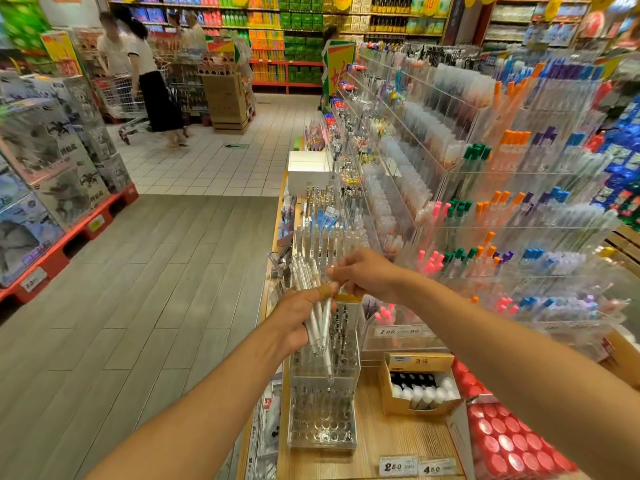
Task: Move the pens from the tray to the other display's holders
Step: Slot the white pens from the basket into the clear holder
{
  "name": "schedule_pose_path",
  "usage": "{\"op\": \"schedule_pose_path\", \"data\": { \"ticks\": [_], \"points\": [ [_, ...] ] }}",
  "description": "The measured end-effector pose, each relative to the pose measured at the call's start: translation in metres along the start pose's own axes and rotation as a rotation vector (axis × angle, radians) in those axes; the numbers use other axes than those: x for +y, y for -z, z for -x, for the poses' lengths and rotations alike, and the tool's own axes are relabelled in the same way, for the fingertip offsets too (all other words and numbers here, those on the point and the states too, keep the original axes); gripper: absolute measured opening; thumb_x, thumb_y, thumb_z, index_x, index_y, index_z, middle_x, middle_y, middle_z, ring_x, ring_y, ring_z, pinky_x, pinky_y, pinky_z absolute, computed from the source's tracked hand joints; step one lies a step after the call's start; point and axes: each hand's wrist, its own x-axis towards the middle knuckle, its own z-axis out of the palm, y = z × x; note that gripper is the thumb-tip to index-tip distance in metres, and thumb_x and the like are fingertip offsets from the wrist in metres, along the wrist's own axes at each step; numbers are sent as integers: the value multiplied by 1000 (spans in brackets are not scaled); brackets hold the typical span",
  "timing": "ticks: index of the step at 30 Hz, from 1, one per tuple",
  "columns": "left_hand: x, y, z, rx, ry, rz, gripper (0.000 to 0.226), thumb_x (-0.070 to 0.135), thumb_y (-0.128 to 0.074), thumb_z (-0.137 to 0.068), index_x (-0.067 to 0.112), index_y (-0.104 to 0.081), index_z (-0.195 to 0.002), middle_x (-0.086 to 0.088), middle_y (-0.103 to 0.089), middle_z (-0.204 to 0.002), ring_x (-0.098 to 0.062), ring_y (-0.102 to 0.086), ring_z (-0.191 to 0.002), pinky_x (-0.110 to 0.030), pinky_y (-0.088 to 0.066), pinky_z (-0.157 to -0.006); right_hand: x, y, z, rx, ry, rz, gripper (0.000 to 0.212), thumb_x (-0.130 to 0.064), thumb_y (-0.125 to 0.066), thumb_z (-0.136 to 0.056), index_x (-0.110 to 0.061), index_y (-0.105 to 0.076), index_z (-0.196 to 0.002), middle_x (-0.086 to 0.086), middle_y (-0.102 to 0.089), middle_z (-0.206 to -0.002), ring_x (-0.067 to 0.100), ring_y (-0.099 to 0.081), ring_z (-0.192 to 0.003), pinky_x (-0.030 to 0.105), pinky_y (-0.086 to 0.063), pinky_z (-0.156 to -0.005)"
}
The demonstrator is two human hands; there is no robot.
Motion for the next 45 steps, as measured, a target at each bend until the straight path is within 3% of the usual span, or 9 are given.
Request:
{"op": "schedule_pose_path", "data": {
  "ticks": [5,12,15,21,28,34,39,42,45],
  "points": [
    [2,1,-2,3,36,20,24,22,-73,-88,2,-68,-100,-9,-62,-62,-19,-61,-48,-26,-51,-44,-15,17,3,69,-2,-177,9,-6,-54,-95,-1,-60,-90,9,-61,-79,10,-57,-59,20,-46,-52],
    [0,10,-8,-24,120,60,6,13,-60,-98,7,-59,-100,-7,-60,-65,-15,-57,-48,-23,-49,-45,-35,44,-4,521,386,88,7,-14,-59,-95,-9,-58,-101,3,-62,-83,14,-59,-71,26,-53,-65],
    [-2,13,-9,-11,139,33,9,15,-62,-97,6,-59,-94,-6,-59,-64,-14,-56,-48,-23,-49,-44,-33,46,-14,595,428,278,7,-19,-59,-95,-14,-56,-100,-1,-60,-84,9,-56,-70,17,-48,-62],
    [0,15,-10,-18,160,71,11,13,-60,-98,5,-60,-90,-7,-58,-64,-14,-55,-47,-23,-49,-42,-20,38,-29,541,405,533,7,-19,-58,-95,-19,-52,-97,-1,-60,-81,21,-58,-73,36,-50,-68],
    [1,20,-10,-32,153,63,11,11,-56,-99,3,-57,-91,-8,-56,-63,-15,-53,-46,-23,-48,-41,-23,34,-36,516,356,700,11,-23,-62,-93,-15,-62,-101,-1,-63,-93,6,-51,-72,18,-37,-61],
    [4,19,-6,-55,146,52,12,11,-60,-97,3,-60,-87,-8,-59,-65,-15,-55,-48,-23,-49,-43,-22,34,-44,501,223,766,14,-28,-70,-86,-18,-71,-95,1,-48,-100,15,-46,-90,27,-35,-76],
    [4,18,-3,-74,131,33,11,11,-62,-96,4,-63,-87,-8,-62,-69,-15,-56,-51,-24,-50,-45,-18,27,-42,557,228,755,24,-30,-72,-85,-20,-68,-106,1,-48,-108,13,-44,-93,30,-41,-82],
    [5,18,-4,-96,122,30,10,12,-62,-96,5,-62,-90,-7,-62,-67,-14,-57,-50,-23,-50,-45,-16,9,-30,598,337,631,13,-29,-70,-87,-20,-65,-95,-6,-56,-89,9,-52,-77,22,-40,-66],
    [4,18,-4,-127,99,39,10,14,-61,-97,6,-63,-91,-6,-62,-67,-14,-58,-50,-23,-50,-45,-12,-11,-20,319,208,493,14,-29,-66,-90,-15,-68,-88,-6,-61,-72,6,-53,-61,22,-39,-58]
  ]
}}
